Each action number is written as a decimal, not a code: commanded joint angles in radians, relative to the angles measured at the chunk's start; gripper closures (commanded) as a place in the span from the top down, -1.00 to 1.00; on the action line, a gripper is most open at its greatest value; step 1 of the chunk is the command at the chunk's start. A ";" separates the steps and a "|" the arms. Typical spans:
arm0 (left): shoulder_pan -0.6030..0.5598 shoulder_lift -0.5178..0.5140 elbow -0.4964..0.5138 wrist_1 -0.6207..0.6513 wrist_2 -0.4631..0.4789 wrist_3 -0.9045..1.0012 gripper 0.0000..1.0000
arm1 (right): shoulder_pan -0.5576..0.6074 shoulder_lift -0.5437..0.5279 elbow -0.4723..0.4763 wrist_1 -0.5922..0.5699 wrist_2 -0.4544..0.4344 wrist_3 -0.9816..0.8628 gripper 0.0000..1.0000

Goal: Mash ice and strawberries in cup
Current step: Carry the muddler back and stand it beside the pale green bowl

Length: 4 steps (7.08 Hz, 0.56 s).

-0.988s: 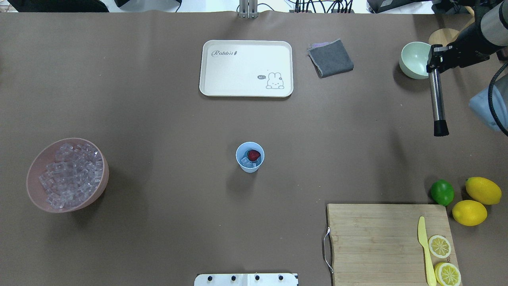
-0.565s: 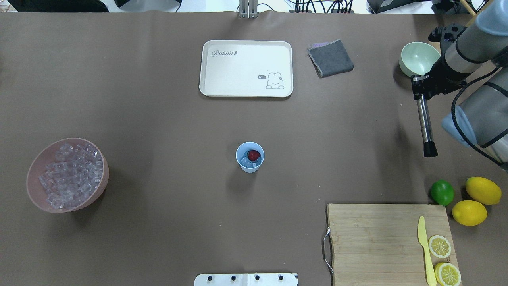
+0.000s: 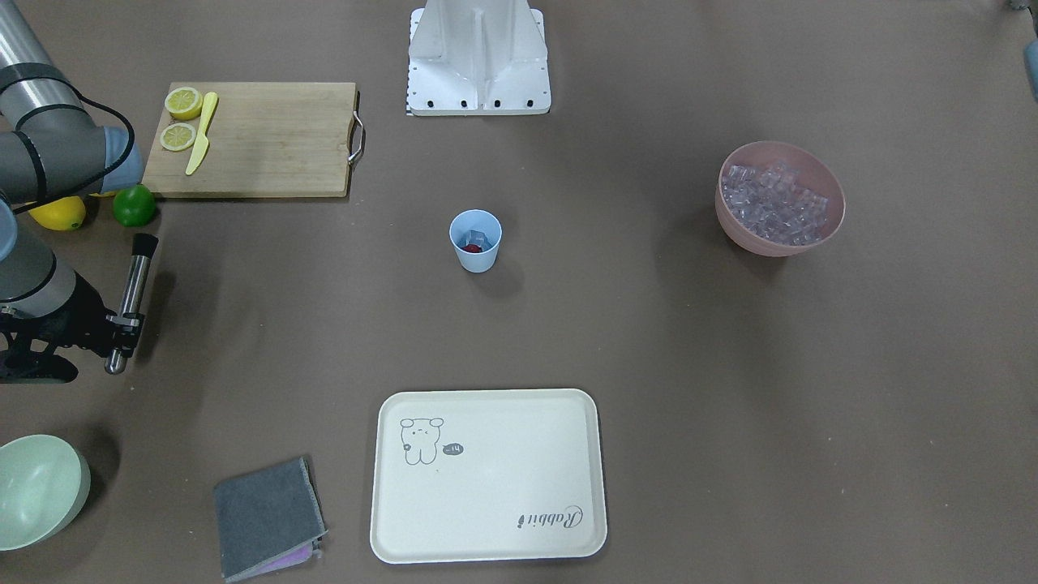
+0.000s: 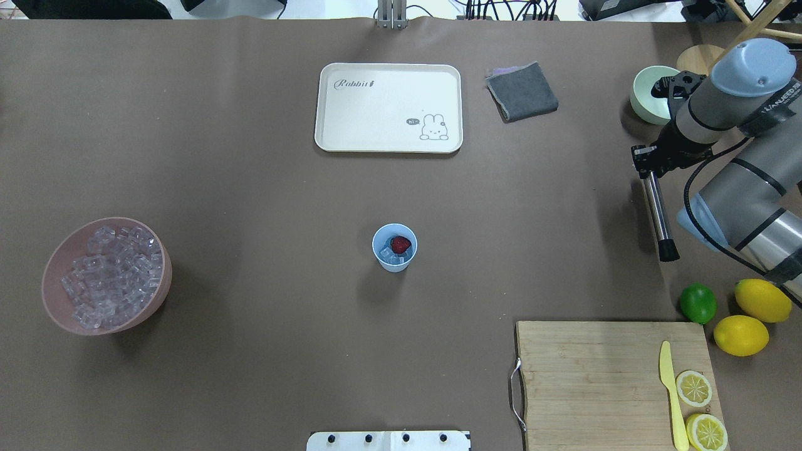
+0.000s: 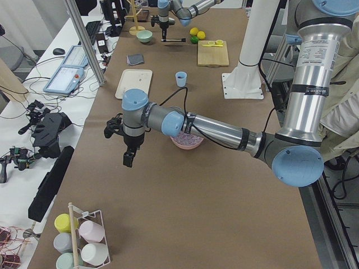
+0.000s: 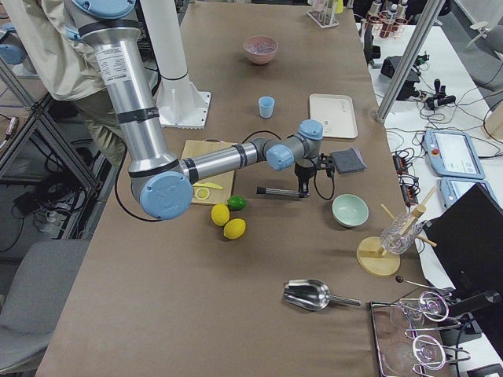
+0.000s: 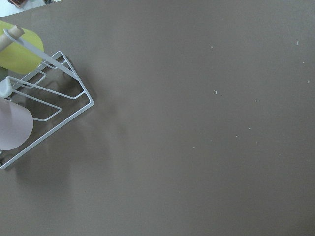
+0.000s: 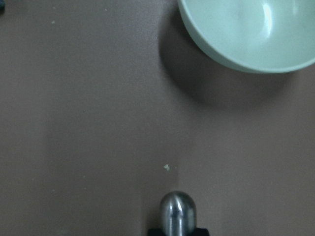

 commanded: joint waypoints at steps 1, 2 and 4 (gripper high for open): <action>0.000 0.000 0.000 0.000 0.000 0.001 0.95 | -0.001 -0.001 -0.013 0.012 -0.002 -0.001 -1.00; 0.002 0.000 -0.001 0.000 0.000 0.001 0.95 | -0.001 -0.002 -0.018 0.012 -0.005 0.000 -1.00; 0.003 -0.001 -0.001 0.000 0.000 0.000 0.95 | 0.005 -0.003 -0.025 0.012 -0.017 0.009 0.14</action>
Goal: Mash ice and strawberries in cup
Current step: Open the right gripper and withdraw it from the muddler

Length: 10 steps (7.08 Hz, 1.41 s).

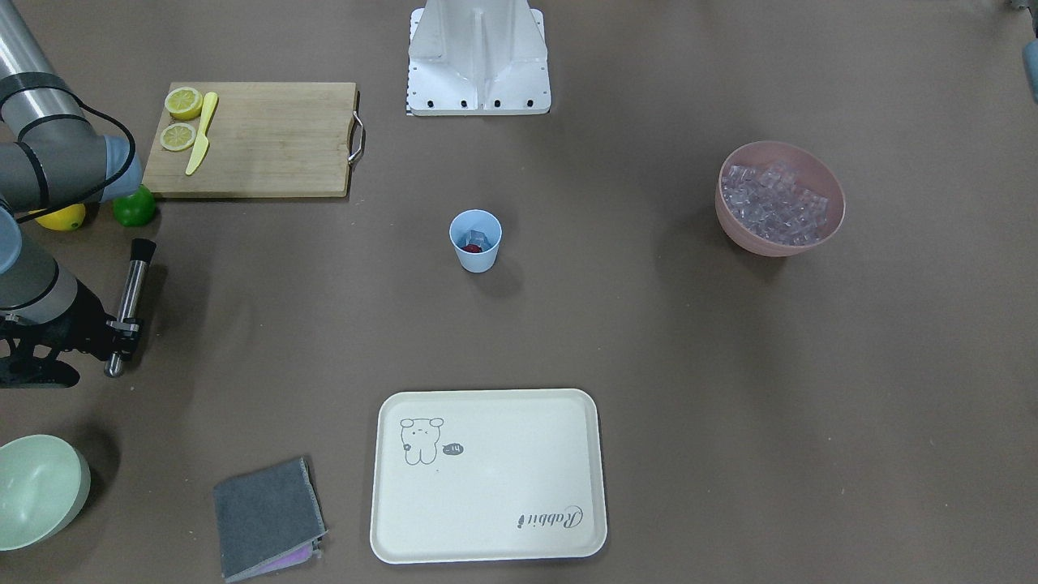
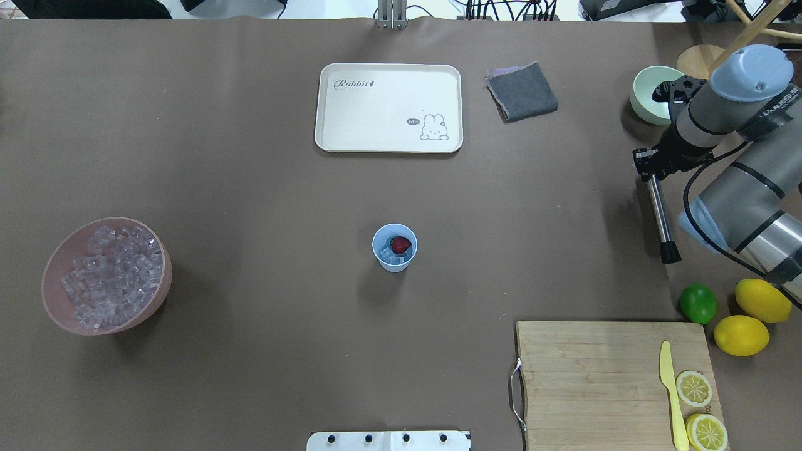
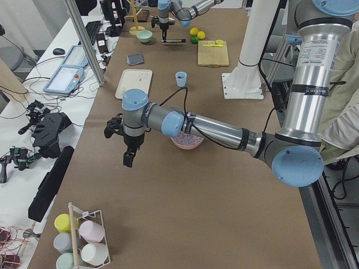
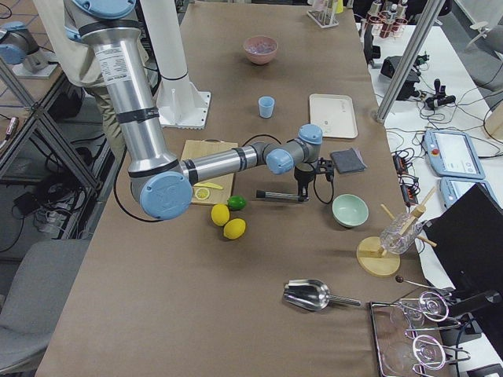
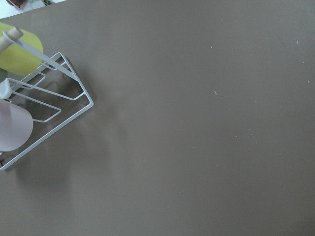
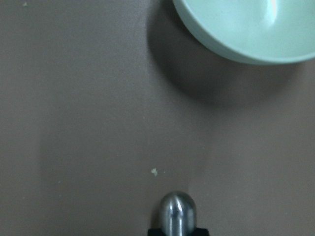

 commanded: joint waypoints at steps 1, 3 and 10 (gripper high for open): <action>0.007 -0.002 0.001 0.000 0.000 -0.001 0.95 | 0.005 -0.003 -0.007 0.000 -0.047 0.001 0.99; 0.007 -0.010 0.001 0.000 0.000 -0.001 0.95 | 0.015 0.000 -0.005 -0.001 -0.049 0.001 1.00; 0.007 -0.014 0.004 0.009 -0.015 -0.002 0.95 | 0.639 -0.328 0.265 -0.402 0.221 -0.812 1.00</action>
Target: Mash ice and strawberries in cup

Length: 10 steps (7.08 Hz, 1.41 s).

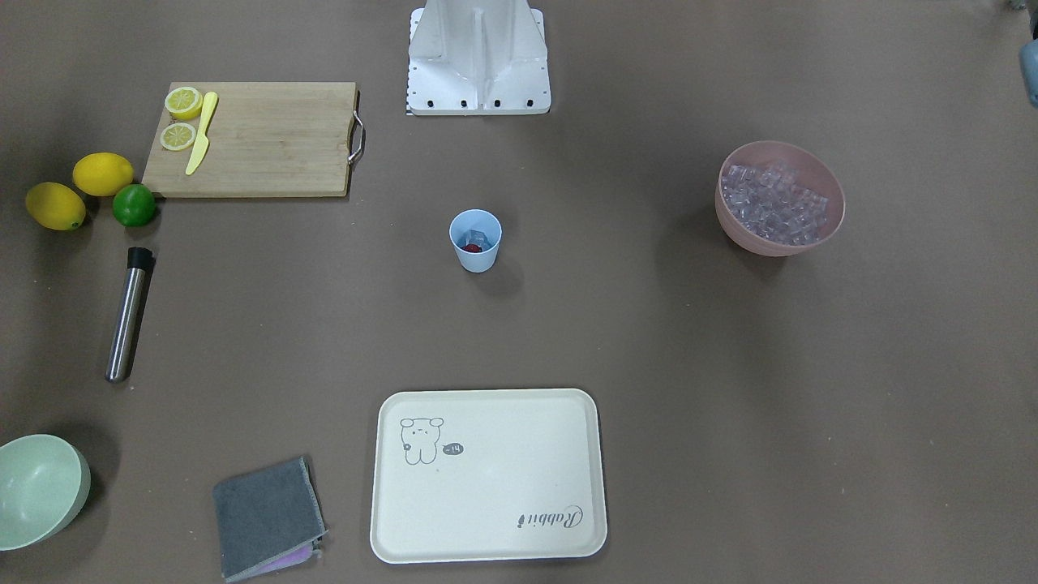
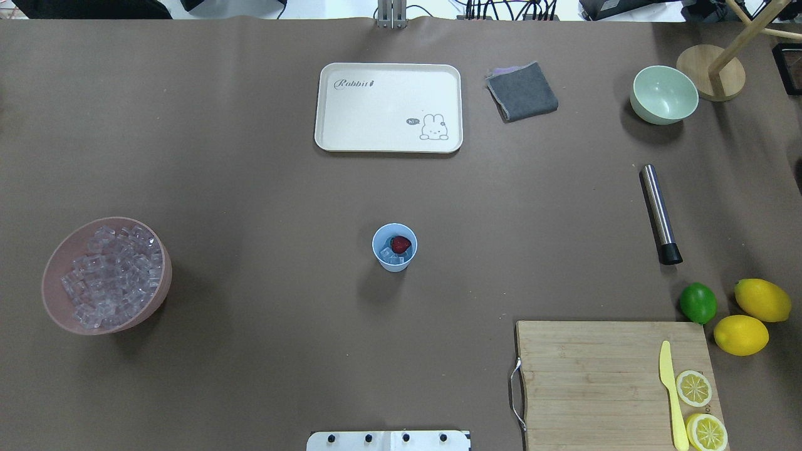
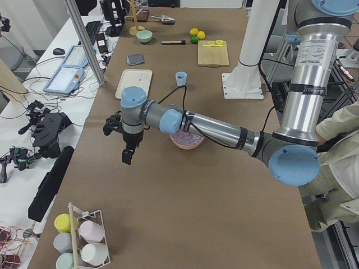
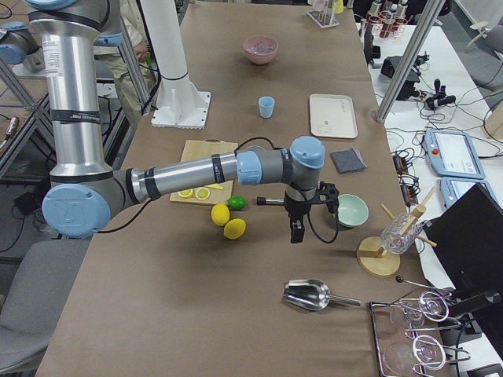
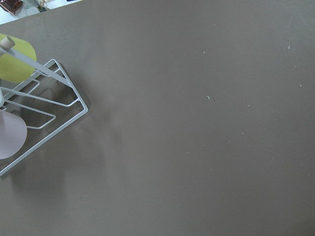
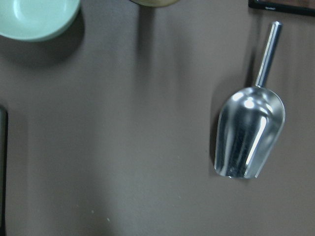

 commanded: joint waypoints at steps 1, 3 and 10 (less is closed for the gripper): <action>0.000 0.002 0.024 0.001 -0.008 -0.002 0.95 | 0.140 -0.084 -0.013 -0.012 0.048 -0.114 1.00; 0.000 0.011 0.029 -0.001 -0.027 -0.002 0.95 | 0.162 -0.112 -0.003 -0.011 0.049 -0.110 1.00; -0.133 0.163 0.021 -0.007 -0.141 0.000 0.95 | 0.162 -0.112 -0.012 -0.011 0.048 -0.097 1.00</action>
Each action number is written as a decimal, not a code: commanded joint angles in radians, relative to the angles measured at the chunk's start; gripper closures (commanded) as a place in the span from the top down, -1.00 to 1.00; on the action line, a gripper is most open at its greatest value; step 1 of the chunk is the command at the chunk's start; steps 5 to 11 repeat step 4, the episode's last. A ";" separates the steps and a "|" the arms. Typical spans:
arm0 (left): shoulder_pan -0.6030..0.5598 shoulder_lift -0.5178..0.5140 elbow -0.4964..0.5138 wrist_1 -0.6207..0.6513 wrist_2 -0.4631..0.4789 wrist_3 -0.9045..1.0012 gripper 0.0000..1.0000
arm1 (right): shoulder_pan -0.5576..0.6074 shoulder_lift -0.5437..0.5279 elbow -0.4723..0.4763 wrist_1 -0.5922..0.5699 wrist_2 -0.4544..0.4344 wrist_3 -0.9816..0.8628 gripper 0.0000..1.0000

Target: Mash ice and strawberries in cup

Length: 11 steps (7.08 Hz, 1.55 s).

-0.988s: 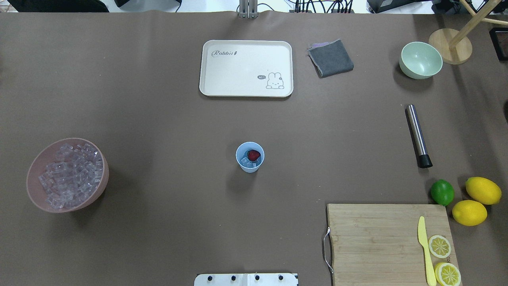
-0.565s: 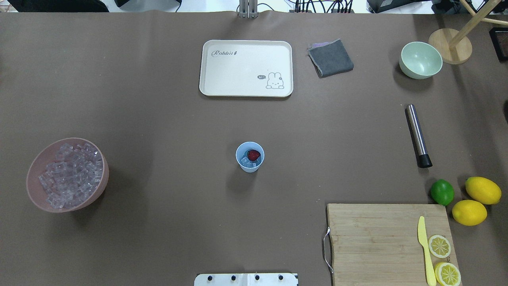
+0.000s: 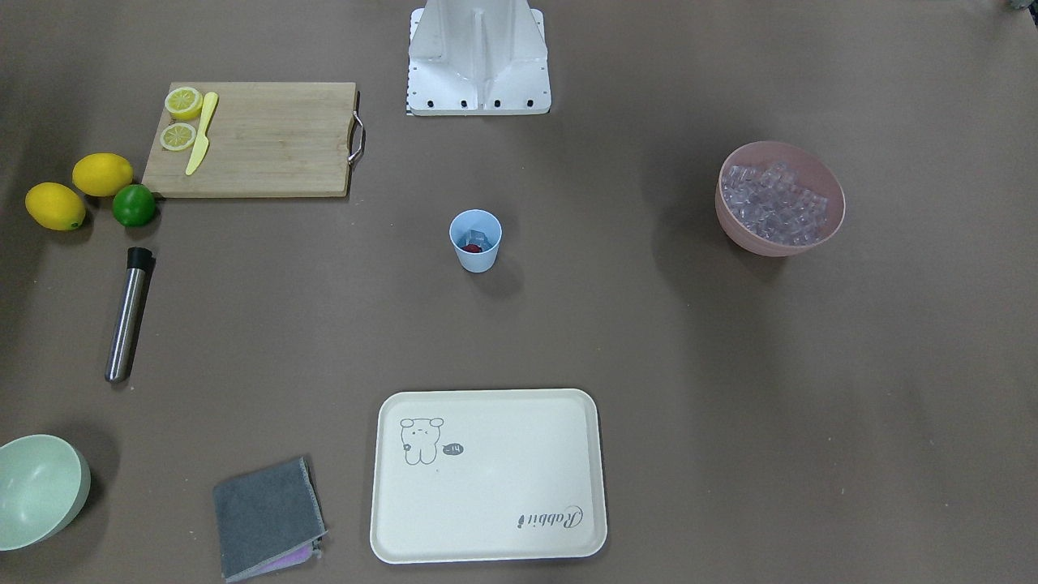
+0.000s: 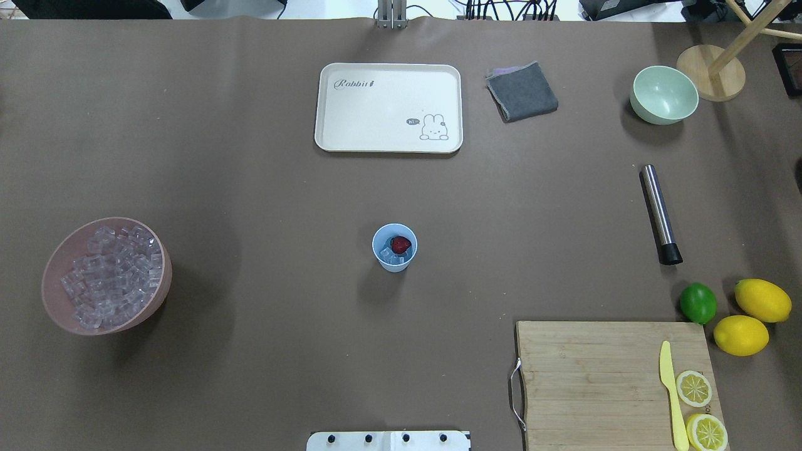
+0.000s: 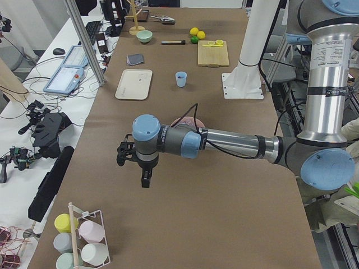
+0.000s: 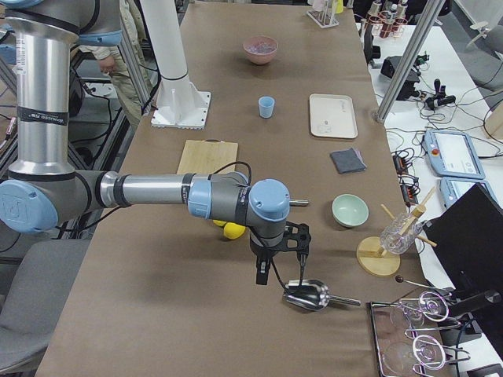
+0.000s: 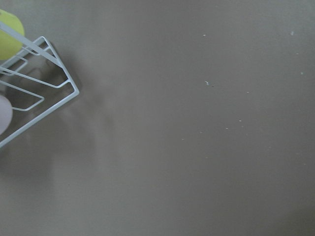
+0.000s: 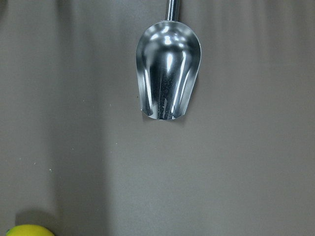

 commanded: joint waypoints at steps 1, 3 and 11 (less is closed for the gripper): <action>-0.010 0.008 0.005 0.000 0.001 0.000 0.95 | 0.000 0.000 0.001 0.000 0.018 0.000 1.00; -0.010 0.005 0.008 0.000 0.001 0.000 0.96 | 0.000 -0.005 0.003 0.000 0.021 -0.001 1.00; -0.010 0.004 0.006 0.000 0.001 0.000 0.96 | 0.000 -0.005 0.003 0.000 0.021 0.000 1.00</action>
